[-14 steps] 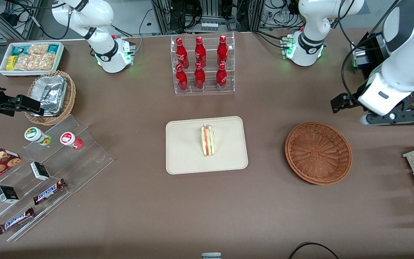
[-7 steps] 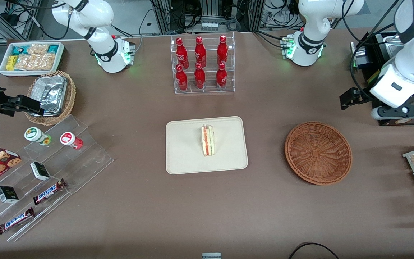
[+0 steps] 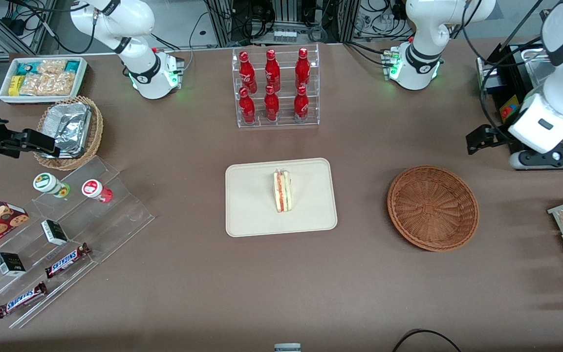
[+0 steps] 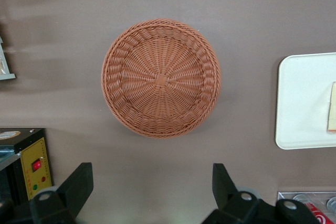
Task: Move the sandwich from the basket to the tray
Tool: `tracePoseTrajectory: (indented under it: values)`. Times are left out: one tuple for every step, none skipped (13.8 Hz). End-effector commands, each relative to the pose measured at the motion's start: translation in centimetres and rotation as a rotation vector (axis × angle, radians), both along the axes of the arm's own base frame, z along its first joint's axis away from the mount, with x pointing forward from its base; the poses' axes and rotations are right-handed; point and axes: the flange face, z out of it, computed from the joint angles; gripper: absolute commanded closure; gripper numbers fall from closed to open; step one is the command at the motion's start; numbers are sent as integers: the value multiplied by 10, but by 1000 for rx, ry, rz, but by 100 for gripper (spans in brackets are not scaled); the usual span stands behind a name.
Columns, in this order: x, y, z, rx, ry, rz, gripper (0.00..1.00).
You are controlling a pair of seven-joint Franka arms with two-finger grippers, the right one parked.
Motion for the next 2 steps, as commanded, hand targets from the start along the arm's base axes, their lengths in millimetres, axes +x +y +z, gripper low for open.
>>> tracePoseTrajectory:
  values:
    - [-2,7,12,5,4,-12,0]
    - [-3,7,13,6,12,-12,0]
